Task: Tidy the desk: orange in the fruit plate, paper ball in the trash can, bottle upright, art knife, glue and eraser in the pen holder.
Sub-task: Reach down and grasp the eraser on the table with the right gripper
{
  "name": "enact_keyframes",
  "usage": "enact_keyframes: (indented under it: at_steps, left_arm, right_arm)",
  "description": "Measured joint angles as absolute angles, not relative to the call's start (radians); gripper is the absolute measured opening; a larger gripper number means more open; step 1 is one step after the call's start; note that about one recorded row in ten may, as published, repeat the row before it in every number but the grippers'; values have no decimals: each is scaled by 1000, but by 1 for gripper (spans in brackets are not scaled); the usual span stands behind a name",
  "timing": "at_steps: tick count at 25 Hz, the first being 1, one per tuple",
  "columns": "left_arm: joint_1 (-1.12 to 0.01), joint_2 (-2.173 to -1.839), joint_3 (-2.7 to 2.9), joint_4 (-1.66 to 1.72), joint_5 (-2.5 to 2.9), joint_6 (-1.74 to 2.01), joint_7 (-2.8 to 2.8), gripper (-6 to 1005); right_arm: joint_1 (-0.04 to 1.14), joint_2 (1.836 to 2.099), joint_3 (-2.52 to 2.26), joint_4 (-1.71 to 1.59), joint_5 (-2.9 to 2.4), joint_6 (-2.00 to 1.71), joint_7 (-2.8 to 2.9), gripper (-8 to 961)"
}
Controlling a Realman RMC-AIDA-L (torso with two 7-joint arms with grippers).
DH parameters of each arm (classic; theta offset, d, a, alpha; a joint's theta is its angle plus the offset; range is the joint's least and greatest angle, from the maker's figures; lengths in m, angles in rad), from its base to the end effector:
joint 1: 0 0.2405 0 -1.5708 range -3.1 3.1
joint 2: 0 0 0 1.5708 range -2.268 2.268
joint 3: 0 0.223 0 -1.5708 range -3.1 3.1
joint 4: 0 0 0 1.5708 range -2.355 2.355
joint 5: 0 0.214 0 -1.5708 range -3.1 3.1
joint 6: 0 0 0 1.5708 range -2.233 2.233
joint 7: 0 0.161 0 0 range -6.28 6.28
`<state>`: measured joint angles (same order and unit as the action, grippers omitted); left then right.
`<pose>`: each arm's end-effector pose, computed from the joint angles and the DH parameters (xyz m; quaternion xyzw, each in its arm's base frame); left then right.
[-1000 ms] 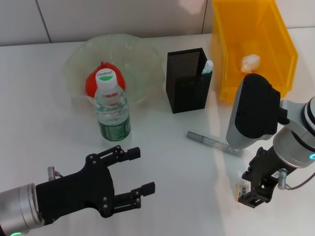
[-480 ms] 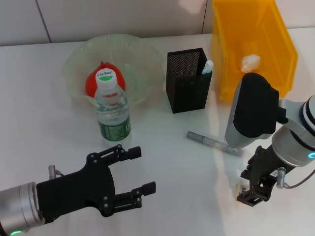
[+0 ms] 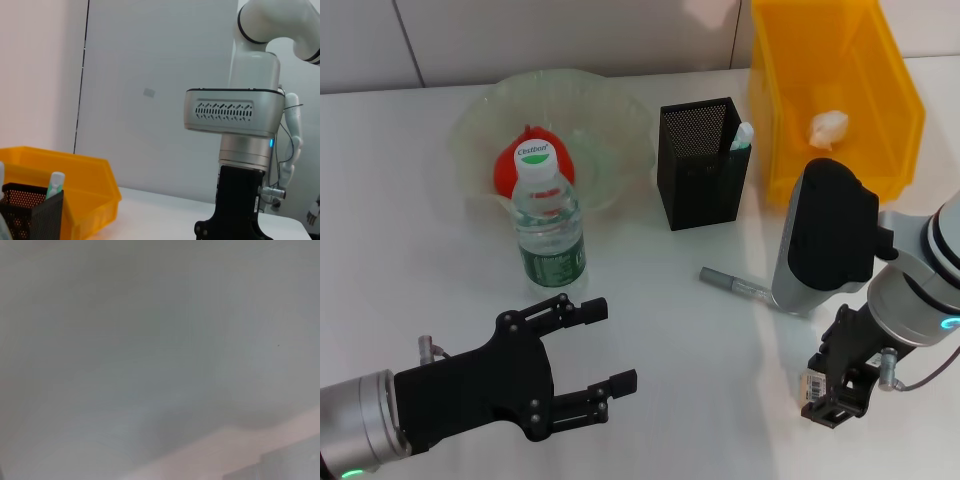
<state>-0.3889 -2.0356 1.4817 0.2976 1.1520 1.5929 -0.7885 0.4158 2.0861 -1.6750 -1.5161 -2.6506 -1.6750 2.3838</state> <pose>-0.2269 0.2409 -0.0621 -0.9223 -0.0968 -0.3640 0.0870 0.1828 0.2778 -0.0267 -0.9361 0.1847 -0.2897 0.0750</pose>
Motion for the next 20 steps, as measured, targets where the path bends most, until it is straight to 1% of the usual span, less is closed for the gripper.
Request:
enact_keyframes:
  at_steps: [12, 15, 20]
  left_arm:
    - [-388, -2036, 1483, 298, 1152, 1594, -789, 784]
    - [-388, -2036, 1484, 298, 1152, 1594, -789, 785]
    - [-384, -2036, 1486, 308, 1152, 1594, -789, 785]
  right_arm:
    - [419, 2084, -1670, -1522, -2654, -1674, 2384, 441]
    - [413, 2084, -1652, -1563, -2651, -1681, 2384, 378]
    - [412, 2083, -1518, -1689, -2608, -1687, 2408, 377]
